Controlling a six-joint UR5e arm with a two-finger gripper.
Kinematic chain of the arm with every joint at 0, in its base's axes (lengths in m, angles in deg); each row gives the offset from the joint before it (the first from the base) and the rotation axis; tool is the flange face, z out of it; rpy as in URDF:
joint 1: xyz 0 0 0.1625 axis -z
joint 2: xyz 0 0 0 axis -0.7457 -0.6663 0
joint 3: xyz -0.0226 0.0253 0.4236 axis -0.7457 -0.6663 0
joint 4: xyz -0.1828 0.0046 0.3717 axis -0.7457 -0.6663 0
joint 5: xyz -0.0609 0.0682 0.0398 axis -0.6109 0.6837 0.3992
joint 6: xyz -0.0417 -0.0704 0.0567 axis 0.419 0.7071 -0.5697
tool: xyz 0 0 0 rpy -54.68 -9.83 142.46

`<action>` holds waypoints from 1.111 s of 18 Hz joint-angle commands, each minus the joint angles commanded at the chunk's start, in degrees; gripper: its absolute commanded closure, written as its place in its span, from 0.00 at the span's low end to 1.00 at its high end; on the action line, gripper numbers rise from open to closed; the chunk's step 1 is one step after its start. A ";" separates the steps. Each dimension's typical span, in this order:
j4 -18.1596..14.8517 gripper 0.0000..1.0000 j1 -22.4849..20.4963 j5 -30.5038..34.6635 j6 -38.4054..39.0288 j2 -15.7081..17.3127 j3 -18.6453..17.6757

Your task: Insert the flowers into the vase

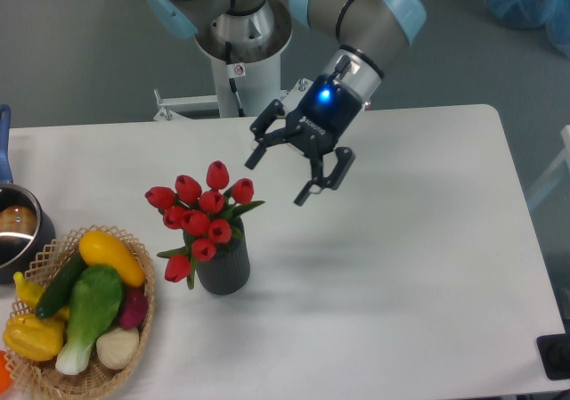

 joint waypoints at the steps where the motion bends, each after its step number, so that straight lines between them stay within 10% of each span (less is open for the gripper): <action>1: 0.09 0.00 -1.49 0.00 0.09 0.00 0.61; 5: 0.09 0.00 -6.24 1.75 -1.74 -0.61 4.39; 11: 0.00 0.00 -5.90 29.24 -5.18 -5.17 10.28; 20: 0.00 0.00 -3.00 44.29 -10.46 -14.24 14.86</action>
